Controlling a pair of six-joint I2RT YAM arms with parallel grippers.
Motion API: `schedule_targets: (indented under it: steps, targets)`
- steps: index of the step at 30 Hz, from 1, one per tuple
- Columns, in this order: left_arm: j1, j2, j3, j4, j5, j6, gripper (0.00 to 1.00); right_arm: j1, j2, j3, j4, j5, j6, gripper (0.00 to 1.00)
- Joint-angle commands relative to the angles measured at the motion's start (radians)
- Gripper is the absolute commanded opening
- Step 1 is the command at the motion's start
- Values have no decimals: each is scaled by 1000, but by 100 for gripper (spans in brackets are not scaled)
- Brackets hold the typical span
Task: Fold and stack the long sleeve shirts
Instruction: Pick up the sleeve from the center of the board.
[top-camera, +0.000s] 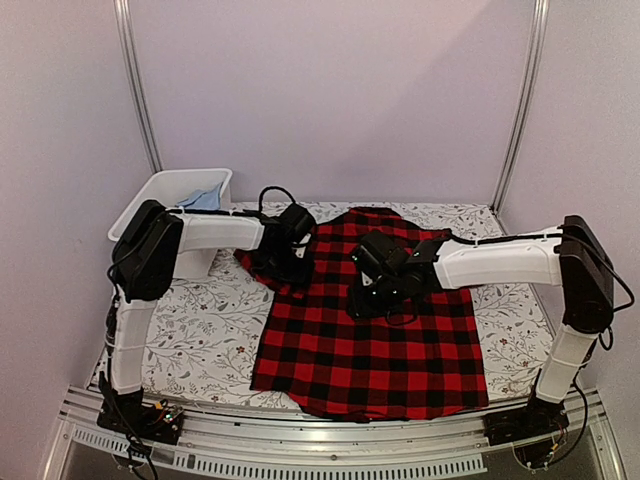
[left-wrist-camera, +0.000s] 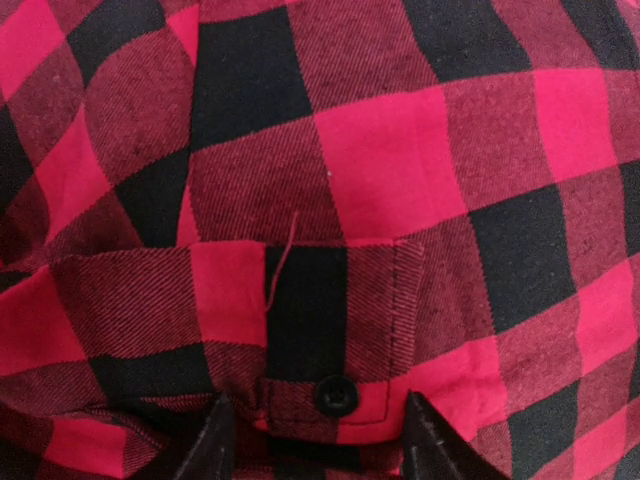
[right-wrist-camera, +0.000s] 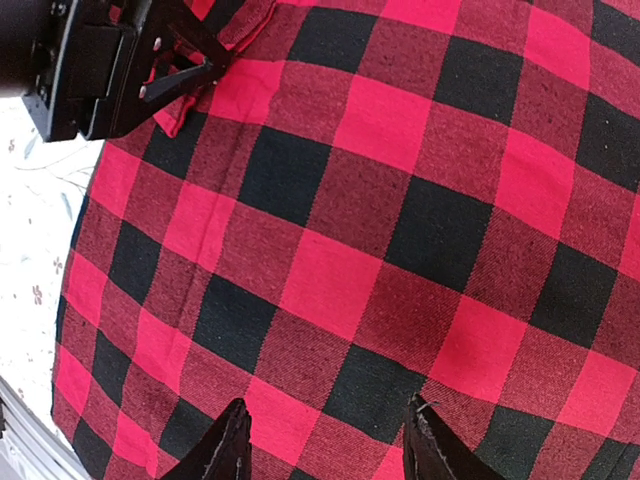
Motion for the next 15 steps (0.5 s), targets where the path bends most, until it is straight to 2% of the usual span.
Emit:
schedule_targets:
  steps: [1, 4, 6, 9, 13, 15]
  targets:
    - [0, 5, 16, -22, -56, 7, 48, 20, 30, 58, 1, 22, -14, 50]
    - [12, -21, 12, -18, -71, 5, 37, 31, 42, 76, -7, 25, -17, 50]
    - [27, -46, 5, -14, -75, 8, 23, 40, 53, 88, -10, 25, -19, 50]
    - [47, -88, -8, -14, -82, 11, 7, 53, 69, 109, -14, 23, -17, 50]
    - [85, -193, -61, -9, -70, -3, 0, 93, 104, 171, -34, 27, -14, 50]
    - [111, -269, -105, 3, -51, -18, 0, 121, 130, 216, -50, 33, -8, 50]
